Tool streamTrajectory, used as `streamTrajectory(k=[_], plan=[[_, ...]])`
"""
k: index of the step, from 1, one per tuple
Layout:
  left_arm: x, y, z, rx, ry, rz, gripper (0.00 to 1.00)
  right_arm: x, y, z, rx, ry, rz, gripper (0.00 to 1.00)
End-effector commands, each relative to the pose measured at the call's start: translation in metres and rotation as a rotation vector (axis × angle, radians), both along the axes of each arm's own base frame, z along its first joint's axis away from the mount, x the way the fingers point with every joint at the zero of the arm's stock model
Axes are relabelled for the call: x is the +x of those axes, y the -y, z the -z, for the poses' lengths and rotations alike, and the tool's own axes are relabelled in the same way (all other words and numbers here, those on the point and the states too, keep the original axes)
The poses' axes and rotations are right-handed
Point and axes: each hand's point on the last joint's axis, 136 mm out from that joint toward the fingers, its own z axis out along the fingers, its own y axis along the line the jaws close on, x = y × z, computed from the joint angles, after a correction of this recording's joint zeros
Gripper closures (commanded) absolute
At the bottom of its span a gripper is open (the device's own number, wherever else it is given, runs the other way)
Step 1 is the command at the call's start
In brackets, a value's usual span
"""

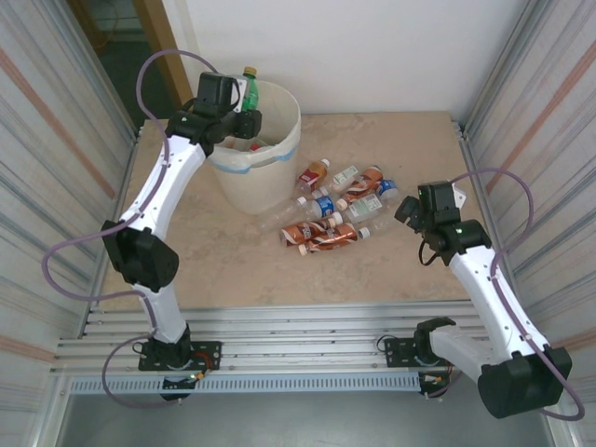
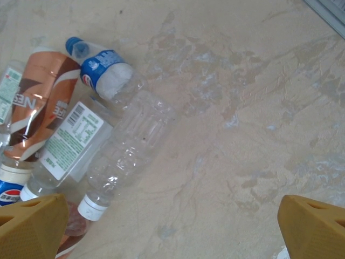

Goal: Put the plastic bottles in the bin

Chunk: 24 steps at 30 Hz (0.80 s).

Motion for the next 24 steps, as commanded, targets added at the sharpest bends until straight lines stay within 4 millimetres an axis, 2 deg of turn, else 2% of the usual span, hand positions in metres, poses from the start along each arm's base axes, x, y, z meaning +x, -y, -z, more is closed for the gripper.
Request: streamTrajectory(k=[1, 8, 14, 17, 19, 21, 24], plan=[[0.002, -0.006, 0.008, 0.040, -0.029, -0.003, 0.56, 0.001, 0.004, -0.003, 0.006, 0.006, 0.031, 0.02], [0.005, -0.006, 0.037, 0.079, -0.094, -0.005, 0.53, 0.002, 0.000, 0.002, 0.018, -0.030, 0.018, 0.02], [0.010, -0.007, 0.051, 0.100, -0.123, -0.012, 0.47, -0.002, -0.002, 0.022, 0.036, -0.118, 0.040, 0.02], [0.011, -0.008, 0.053, 0.103, -0.130, -0.014, 0.40, -0.005, -0.003, 0.037, 0.052, -0.166, 0.054, 0.02], [0.010, -0.007, 0.051, 0.099, -0.129, -0.014, 0.30, -0.007, -0.005, 0.046, 0.064, -0.189, 0.061, 0.02], [0.009, -0.007, 0.048, 0.093, -0.125, -0.013, 0.21, -0.009, -0.007, 0.053, 0.081, -0.203, 0.067, 0.02], [0.008, -0.007, 0.037, 0.084, -0.104, -0.012, 0.13, -0.012, -0.013, 0.063, 0.125, -0.213, 0.067, 0.02]])
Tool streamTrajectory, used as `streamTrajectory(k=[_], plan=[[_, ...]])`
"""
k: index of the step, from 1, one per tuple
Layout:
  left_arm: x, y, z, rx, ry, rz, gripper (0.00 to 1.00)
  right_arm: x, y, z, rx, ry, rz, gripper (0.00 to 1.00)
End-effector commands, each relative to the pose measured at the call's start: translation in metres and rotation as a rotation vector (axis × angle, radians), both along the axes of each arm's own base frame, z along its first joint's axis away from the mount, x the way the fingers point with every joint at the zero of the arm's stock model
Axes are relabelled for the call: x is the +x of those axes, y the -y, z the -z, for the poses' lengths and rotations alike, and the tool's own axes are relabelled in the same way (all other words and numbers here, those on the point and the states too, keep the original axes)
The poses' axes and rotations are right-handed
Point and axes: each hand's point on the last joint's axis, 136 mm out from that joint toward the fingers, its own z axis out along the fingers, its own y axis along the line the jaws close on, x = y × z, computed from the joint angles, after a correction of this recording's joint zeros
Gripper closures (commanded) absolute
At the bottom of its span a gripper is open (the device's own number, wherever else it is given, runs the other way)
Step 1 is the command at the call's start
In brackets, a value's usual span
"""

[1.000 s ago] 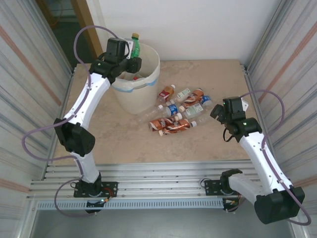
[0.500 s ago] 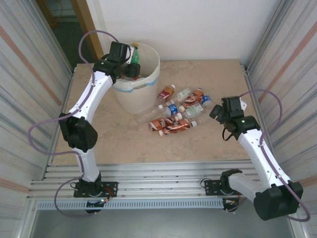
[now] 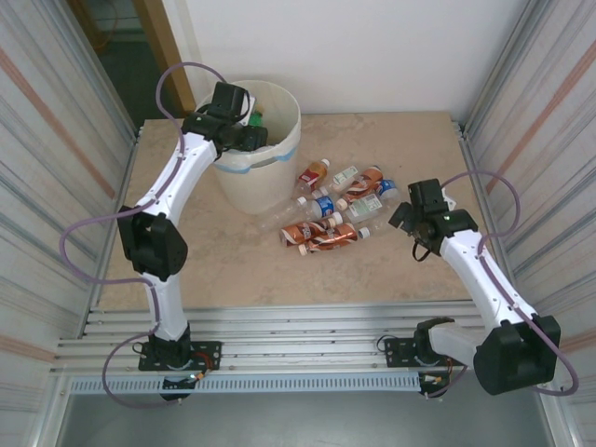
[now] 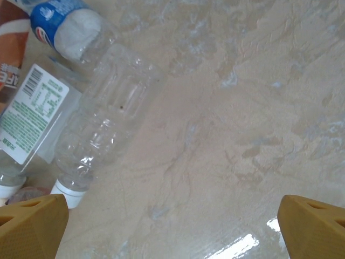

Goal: Put the plastic bottles in the bin

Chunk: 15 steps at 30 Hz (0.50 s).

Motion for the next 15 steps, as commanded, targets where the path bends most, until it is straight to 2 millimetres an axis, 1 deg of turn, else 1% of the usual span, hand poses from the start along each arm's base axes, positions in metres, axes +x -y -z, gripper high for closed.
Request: streamTrajectory(k=[1, 2, 5, 10, 12, 15], plan=[[-0.001, -0.005, -0.030, -0.011, 0.057, -0.008, 0.10, -0.007, -0.007, 0.016, 0.072, -0.033, 0.030, 0.02], [-0.002, -0.005, -0.036, -0.018, 0.069, -0.009, 0.07, -0.007, -0.009, 0.019, 0.089, -0.032, 0.028, 0.02], [-0.007, -0.006, -0.052, -0.036, 0.101, -0.011, 0.01, -0.008, -0.015, 0.027, 0.126, -0.038, 0.023, 0.02], [-0.023, -0.002, -0.089, -0.070, 0.183, 0.005, 0.01, -0.006, -0.027, 0.038, 0.186, -0.040, 0.006, 0.02], [-0.033, 0.002, -0.104, -0.087, 0.220, 0.020, 0.01, -0.001, -0.032, 0.040, 0.213, -0.029, -0.001, 0.02], [-0.051, 0.011, -0.122, -0.110, 0.275, 0.050, 0.01, 0.007, -0.037, 0.040, 0.240, -0.005, -0.006, 0.01]])
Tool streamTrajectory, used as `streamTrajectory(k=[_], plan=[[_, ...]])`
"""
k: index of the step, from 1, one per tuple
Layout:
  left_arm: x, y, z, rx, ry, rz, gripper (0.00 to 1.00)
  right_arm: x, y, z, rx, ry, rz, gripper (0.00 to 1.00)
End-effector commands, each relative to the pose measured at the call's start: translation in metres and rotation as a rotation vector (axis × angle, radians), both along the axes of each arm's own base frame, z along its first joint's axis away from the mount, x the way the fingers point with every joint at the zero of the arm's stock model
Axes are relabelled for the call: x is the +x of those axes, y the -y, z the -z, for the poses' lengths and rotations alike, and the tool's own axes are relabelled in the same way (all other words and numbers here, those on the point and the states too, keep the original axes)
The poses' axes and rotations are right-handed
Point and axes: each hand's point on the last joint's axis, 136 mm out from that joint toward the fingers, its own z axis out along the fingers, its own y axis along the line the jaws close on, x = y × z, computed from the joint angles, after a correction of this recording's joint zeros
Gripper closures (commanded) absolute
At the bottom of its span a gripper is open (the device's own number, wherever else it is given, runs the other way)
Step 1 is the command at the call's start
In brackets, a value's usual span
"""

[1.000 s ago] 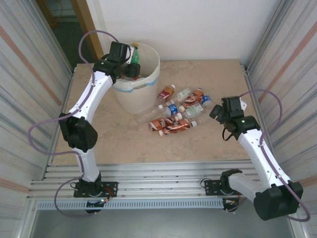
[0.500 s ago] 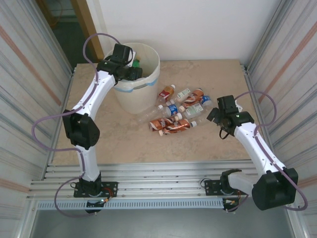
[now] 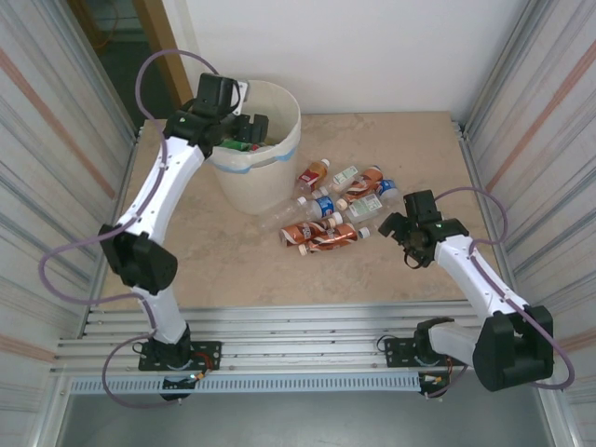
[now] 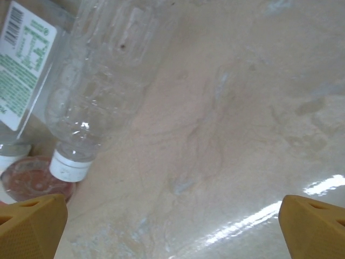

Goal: Put the plastic bottles in the bin

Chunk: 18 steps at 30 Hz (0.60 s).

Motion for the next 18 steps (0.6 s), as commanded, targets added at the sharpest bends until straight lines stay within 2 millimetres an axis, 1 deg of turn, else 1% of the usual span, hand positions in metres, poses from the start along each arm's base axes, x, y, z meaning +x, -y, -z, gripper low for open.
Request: streamTrajectory(k=[1, 3, 5, 8, 10, 11, 14, 16, 18], plan=[[-0.030, 0.011, -0.050, -0.055, 0.135, 0.039, 0.01, 0.012, -0.008, 0.000, 0.057, 0.035, 0.019, 0.01], [-0.045, 0.016, -0.060, -0.074, 0.175, 0.056, 0.01, 0.016, -0.007, 0.000, 0.049, 0.037, 0.024, 0.01], [-0.062, 0.022, -0.065, -0.104, 0.209, 0.078, 0.01, 0.022, -0.005, 0.001, 0.035, 0.033, 0.029, 0.01], [-0.088, 0.032, -0.065, -0.174, 0.228, 0.136, 0.01, 0.030, -0.006, 0.003, 0.031, 0.027, 0.028, 0.00], [-0.105, 0.035, -0.063, -0.222, 0.231, 0.166, 0.01, 0.036, -0.009, 0.004, 0.034, 0.026, 0.022, 0.00], [-0.113, 0.036, -0.058, -0.241, 0.228, 0.173, 0.01, 0.039, -0.010, 0.005, 0.036, 0.023, 0.018, 0.01], [-0.134, 0.032, -0.047, -0.297, 0.225, 0.167, 0.01, 0.049, -0.013, 0.006, 0.043, 0.027, 0.005, 0.01], [-0.147, 0.029, -0.043, -0.339, 0.229, 0.165, 0.01, 0.054, -0.015, 0.008, 0.043, 0.025, 0.002, 0.01], [-0.157, 0.027, -0.033, -0.370, 0.221, 0.160, 0.01, 0.060, -0.016, 0.009, 0.043, 0.021, 0.001, 0.01]])
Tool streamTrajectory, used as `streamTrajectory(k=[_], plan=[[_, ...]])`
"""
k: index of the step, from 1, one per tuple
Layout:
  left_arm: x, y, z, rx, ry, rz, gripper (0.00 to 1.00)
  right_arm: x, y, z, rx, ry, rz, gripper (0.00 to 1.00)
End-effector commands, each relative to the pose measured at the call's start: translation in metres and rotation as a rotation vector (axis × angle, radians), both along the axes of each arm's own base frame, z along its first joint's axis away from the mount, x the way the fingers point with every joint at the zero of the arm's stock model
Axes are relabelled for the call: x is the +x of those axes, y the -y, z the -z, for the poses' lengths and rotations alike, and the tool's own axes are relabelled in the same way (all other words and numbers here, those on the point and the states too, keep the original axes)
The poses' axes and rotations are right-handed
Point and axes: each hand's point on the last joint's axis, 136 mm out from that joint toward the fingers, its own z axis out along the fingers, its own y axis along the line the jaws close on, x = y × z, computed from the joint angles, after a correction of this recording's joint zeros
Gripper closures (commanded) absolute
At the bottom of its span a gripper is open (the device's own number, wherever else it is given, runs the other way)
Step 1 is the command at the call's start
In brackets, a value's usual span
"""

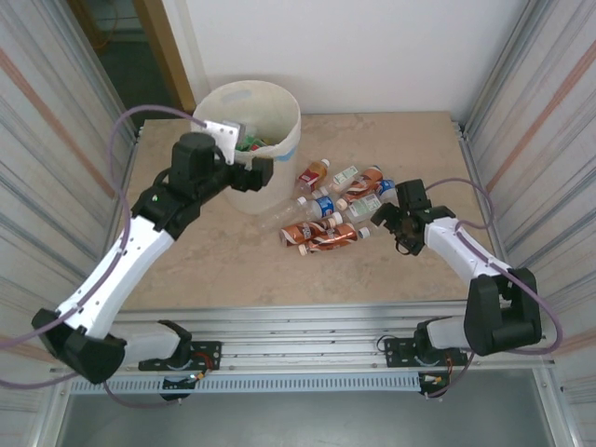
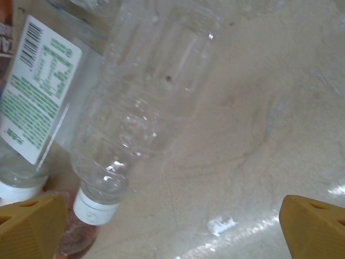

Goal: Put the plastic bottles in the bin

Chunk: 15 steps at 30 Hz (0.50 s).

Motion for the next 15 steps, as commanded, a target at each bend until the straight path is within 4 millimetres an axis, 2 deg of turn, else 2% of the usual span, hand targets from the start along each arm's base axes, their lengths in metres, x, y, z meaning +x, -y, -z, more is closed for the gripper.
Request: streamTrajectory(k=[1, 8, 15], plan=[[-0.017, -0.001, -0.012, -0.137, 0.040, 0.001, 0.01, 0.018, -0.002, -0.007, 0.015, 0.026, 0.010, 0.02], [-0.030, -0.013, 0.021, -0.170, -0.025, -0.049, 0.01, 0.034, 0.002, 0.006, 0.004, -0.017, 0.035, 0.03], [-0.031, -0.013, 0.034, -0.199, -0.057, -0.059, 0.01, 0.039, 0.003, 0.031, 0.031, -0.081, 0.041, 0.05]])
